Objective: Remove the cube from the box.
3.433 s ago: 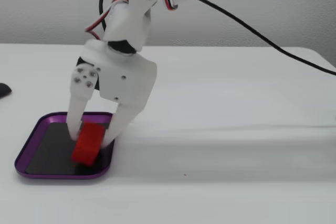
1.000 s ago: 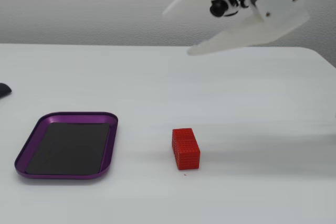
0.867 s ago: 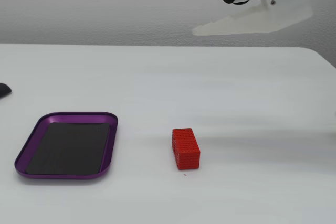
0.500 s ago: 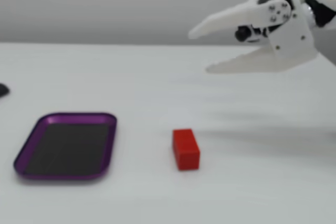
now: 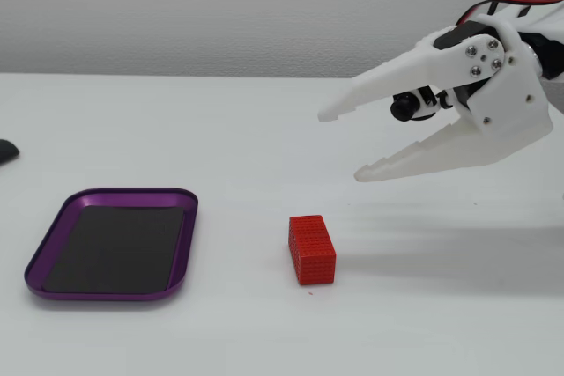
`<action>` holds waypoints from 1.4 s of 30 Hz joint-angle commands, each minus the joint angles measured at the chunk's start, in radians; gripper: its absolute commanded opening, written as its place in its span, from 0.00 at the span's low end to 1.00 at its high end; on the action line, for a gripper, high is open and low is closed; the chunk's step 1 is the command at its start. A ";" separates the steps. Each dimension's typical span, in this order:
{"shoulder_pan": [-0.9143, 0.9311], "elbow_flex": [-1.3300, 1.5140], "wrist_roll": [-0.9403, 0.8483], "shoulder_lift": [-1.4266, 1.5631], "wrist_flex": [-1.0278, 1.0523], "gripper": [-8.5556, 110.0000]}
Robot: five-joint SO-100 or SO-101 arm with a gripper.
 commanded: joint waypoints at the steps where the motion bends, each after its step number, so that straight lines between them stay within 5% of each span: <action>1: -0.006 0.035 0.011 0.034 -0.006 0.20; 7: -0.015 0.035 0.000 0.034 -0.005 0.06; 42: -0.006 0.038 -0.003 0.034 -0.017 0.07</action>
